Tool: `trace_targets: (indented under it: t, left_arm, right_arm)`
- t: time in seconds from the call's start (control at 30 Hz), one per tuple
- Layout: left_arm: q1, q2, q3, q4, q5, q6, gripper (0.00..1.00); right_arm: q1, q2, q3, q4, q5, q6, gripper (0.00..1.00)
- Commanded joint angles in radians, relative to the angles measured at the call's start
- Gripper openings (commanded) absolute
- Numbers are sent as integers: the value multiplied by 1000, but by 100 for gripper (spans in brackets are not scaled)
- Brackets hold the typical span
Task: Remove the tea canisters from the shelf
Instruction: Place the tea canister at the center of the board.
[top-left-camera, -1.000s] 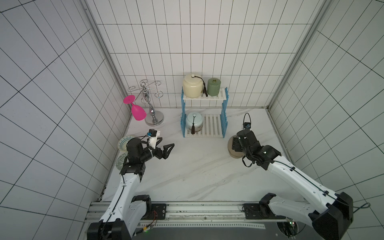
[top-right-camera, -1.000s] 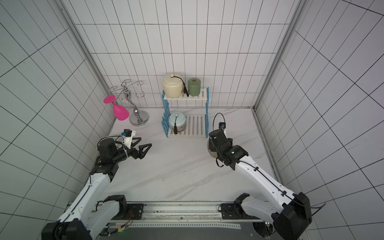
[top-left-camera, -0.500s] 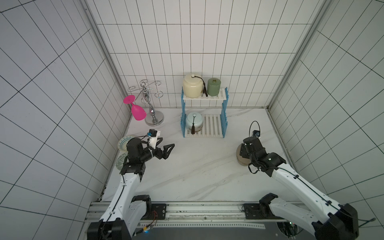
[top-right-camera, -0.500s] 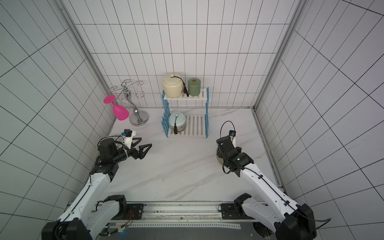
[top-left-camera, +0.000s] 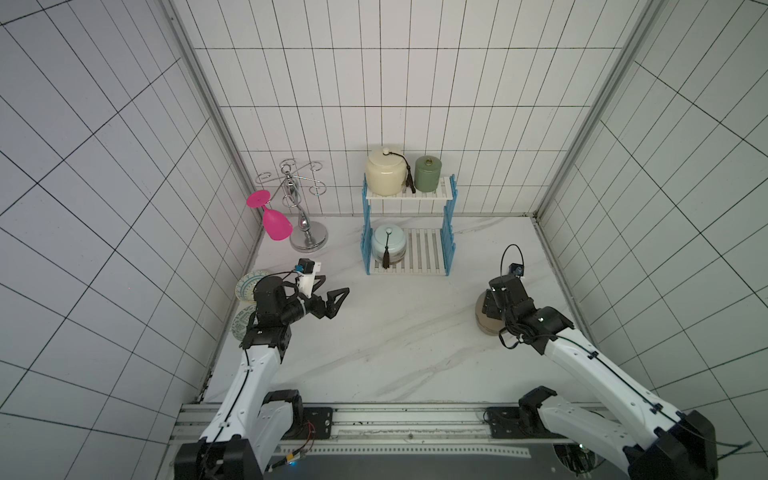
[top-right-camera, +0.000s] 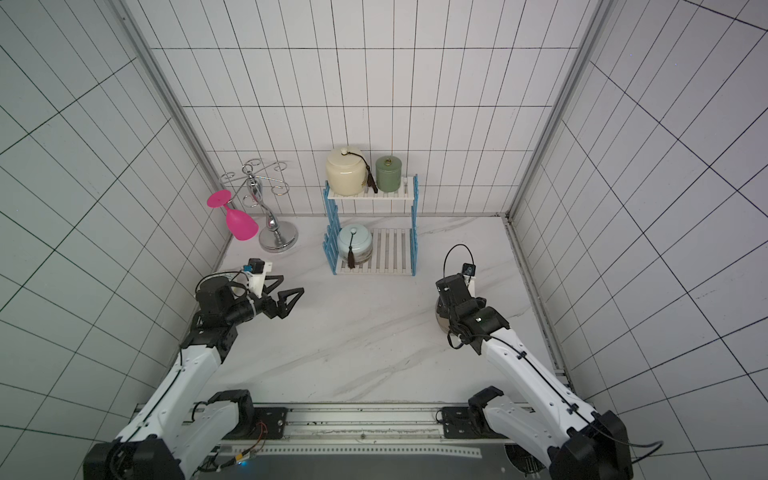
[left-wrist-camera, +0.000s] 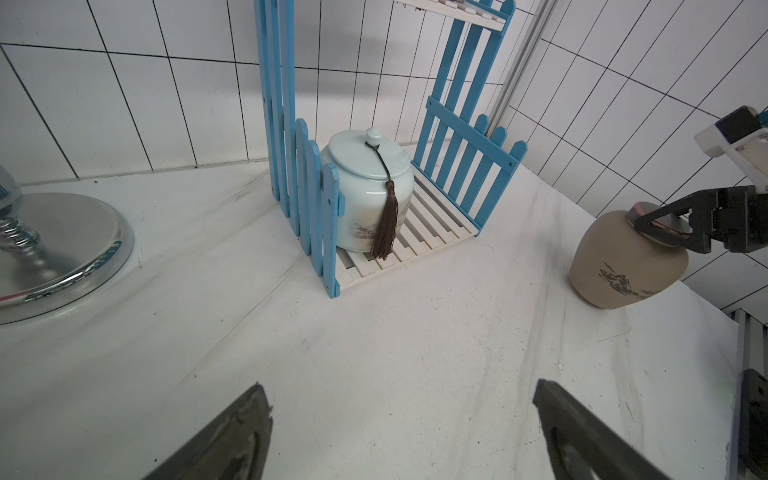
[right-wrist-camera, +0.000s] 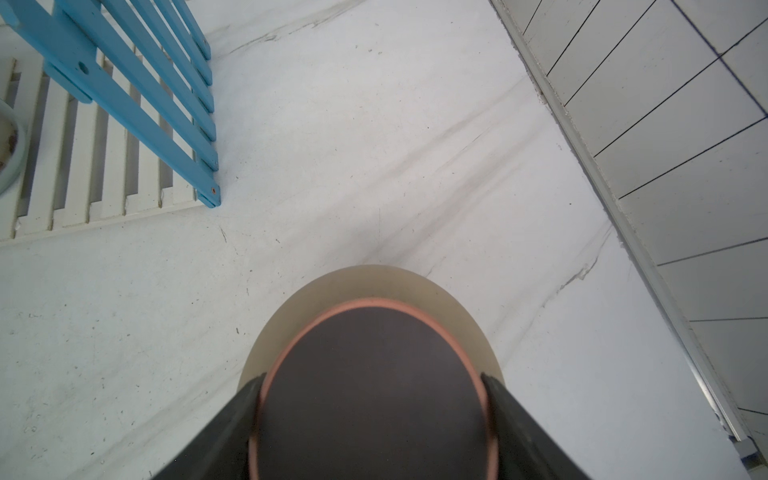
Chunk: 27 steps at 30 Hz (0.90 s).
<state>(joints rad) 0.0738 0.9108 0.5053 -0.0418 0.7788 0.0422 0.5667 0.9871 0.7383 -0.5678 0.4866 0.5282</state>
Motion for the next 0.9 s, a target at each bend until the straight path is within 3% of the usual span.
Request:
trace_targets:
  t: [0.0, 0.13, 0.4, 0.57, 0.87]
  left_arm:
    - [5, 0, -11, 6, 7, -1, 99]
    - [5, -1, -10, 6, 4, -1, 99]
    - [3, -1, -11, 6, 5, -1, 99]
    - [3, 0, -10, 8, 5, -1, 99]
    - [3, -2, -10, 6, 6, -1, 99]
  right_arm:
    - [-6, -24, -11, 63, 45, 8, 47]
    - [-5, -21, -20, 65, 43, 12, 48]
    - [-5, -18, -31, 63, 43, 24, 59]
    - [-5, -15, -17, 47, 55, 27, 78]
    - [-5, -35, 53, 22, 49, -21, 92]
